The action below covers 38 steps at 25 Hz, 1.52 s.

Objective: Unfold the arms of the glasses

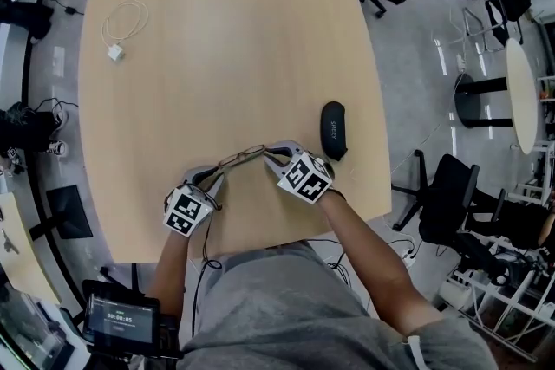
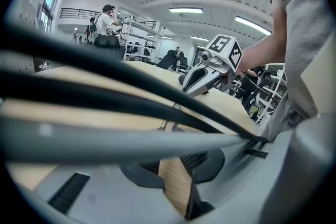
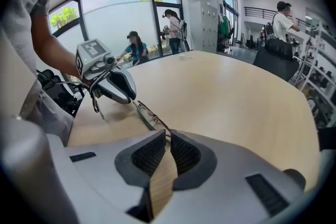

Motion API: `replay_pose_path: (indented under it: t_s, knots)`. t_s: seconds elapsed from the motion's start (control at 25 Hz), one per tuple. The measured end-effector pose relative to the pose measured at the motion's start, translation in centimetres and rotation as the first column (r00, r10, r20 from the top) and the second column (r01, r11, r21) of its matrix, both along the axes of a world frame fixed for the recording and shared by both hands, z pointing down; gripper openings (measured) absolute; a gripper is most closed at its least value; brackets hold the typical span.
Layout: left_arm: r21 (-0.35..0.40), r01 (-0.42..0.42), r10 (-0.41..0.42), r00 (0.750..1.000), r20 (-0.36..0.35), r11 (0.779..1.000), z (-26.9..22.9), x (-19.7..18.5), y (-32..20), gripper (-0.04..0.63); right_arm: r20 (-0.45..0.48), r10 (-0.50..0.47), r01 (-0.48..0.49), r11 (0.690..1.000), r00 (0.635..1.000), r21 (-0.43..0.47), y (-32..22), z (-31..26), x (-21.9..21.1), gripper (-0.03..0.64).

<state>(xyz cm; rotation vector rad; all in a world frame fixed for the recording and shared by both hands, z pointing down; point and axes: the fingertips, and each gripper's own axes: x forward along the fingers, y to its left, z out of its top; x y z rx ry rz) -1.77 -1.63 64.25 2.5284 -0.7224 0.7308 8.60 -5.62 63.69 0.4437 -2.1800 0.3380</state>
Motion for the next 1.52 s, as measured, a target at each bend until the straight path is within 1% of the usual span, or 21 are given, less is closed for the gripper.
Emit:
replay_pose_path:
  t_s: [0.12,0.36,0.6,0.68,0.84,1.0,1.24,1.32,1.52]
  knots:
    - [-0.005,-0.018,0.018,1.000,0.010,1.000,0.5,0.0,0.2,0.034,-0.022,-0.007,0.007,1.000,1.000,0.000,0.1,0.5,-0.1,0.012]
    - [-0.028,-0.032,0.032,0.999,0.002,0.999,1.1,0.2,0.1,0.034,-0.044,-0.011,0.010,1.000,0.999,-0.021,0.5,1.2,-0.6,0.012]
    - [-0.024,-0.044,0.044,0.999,0.008,0.999,1.3,0.6,-0.4,0.034,-0.055,0.031,-0.028,0.998,0.998,0.055,-1.0,0.1,0.0,0.012]
    - [-0.019,-0.051,0.051,0.999,0.014,0.999,1.3,0.6,-0.6,0.034,-0.072,0.032,-0.027,0.997,0.997,0.066,-1.5,0.2,0.2,0.012]
    - [-0.020,-0.056,0.057,0.998,0.032,0.998,1.4,0.6,-0.9,0.034,-0.102,0.007,-0.004,1.000,0.995,0.028,-1.4,0.9,0.4,0.012]
    - [-0.038,-0.059,0.061,0.996,0.063,0.998,2.3,0.7,-0.8,0.034,-0.082,0.006,-0.007,1.000,0.997,-0.003,-1.3,0.3,0.6,0.012]
    - [-0.033,-0.064,0.066,0.995,0.070,0.997,2.6,1.0,-1.1,0.034,-0.089,-0.004,-0.001,0.999,0.996,-0.050,-0.4,1.0,1.2,0.012]
    - [-0.033,-0.065,0.067,0.995,0.067,0.997,2.5,1.0,-1.2,0.034,-0.093,0.005,-0.010,0.999,0.996,-0.051,-0.4,1.2,1.3,0.012]
    - [-0.033,-0.086,0.088,0.993,0.078,0.996,2.4,1.1,-1.3,0.034,-0.097,0.028,-0.031,0.999,0.995,-0.021,-0.6,0.8,1.2,0.012]
